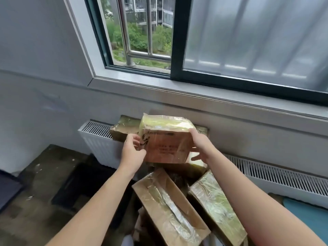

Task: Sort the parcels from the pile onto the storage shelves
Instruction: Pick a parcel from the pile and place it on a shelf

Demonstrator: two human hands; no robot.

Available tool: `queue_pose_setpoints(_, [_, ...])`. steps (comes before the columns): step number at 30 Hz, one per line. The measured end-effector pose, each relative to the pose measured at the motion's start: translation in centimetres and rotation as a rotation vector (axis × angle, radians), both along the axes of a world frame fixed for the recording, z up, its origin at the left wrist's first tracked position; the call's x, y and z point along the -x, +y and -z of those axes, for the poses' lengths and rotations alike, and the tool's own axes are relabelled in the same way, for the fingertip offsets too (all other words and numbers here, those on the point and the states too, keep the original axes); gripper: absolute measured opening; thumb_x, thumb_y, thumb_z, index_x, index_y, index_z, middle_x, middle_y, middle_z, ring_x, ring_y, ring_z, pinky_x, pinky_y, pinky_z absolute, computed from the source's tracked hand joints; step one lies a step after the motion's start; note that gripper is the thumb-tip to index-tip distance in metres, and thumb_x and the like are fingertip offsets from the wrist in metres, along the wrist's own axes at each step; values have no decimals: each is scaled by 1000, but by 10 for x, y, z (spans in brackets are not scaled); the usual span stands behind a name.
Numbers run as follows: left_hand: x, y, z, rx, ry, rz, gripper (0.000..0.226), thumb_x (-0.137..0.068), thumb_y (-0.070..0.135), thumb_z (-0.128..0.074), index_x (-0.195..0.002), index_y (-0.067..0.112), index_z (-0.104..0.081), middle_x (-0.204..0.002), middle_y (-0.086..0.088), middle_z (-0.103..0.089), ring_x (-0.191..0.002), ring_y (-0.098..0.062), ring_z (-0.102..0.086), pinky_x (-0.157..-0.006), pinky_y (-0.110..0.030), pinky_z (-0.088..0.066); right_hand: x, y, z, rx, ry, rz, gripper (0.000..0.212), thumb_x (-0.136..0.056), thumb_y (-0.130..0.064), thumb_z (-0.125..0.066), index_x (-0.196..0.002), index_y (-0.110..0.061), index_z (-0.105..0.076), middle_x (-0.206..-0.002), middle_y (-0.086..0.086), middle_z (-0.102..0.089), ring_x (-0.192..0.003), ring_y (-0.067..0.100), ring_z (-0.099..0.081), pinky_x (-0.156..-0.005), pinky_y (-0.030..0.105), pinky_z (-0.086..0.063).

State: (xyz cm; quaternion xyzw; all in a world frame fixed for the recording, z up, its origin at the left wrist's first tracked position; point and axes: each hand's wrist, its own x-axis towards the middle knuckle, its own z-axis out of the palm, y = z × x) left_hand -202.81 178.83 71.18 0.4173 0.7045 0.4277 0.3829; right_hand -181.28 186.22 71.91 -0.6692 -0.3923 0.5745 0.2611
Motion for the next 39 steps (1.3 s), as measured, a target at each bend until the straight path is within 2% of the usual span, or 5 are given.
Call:
queue_pose_setpoints(7, [-9, -40, -19, 95, -370, -129, 35, -97, 15, -40, -131, 20, -49, -117, -6, -59, -110, -24, -57, -95, -50, -49, 1, -21, 3, -168, 111, -42, 11, -87, -19, -47, -86, -10, -53, -80, 4, -56, -75, 16, -51, -80, 38, -47])
queue_pose_setpoints(15, [10, -68, -40, 219, -666, -258, 61, -91, 71, -39, -109, 18, -64, -103, -12, -69, -94, -28, -64, -79, -52, -54, 23, -39, 2, -379, 181, -160, 50, -76, 11, -42, -113, -22, -49, -102, 7, -67, -97, 23, -62, -75, 37, -53])
queue_pose_setpoints(25, [59, -100, -28, 80, -648, -386, 80, -62, 37, -78, -131, 11, -47, -124, -16, -62, -102, -30, -68, -65, -50, -58, 65, -60, -29, -226, 386, -310, 24, -88, -43, -48, -97, -24, -60, -89, -2, -64, -77, 14, -55, -69, 31, -44])
queue_pose_setpoints(28, [66, -109, -30, 59, -618, -404, 55, -85, 22, -71, -126, 14, -36, -117, -13, -59, -97, -25, -65, -76, -51, -57, 80, -63, -29, -270, 314, -388, 56, -87, -67, -47, -120, -24, -58, -115, 0, -67, -96, 14, -63, -86, 36, -49])
queue_pose_setpoints(39, [127, -139, -39, -37, -342, -337, 89, -78, 27, -81, -149, 25, -28, -127, -3, -50, -113, -18, -53, -95, -35, -42, 126, -90, -61, -459, 138, -500, 53, -70, -44, -64, -117, -24, -52, -98, -2, -68, -74, 9, -66, -62, 28, -49])
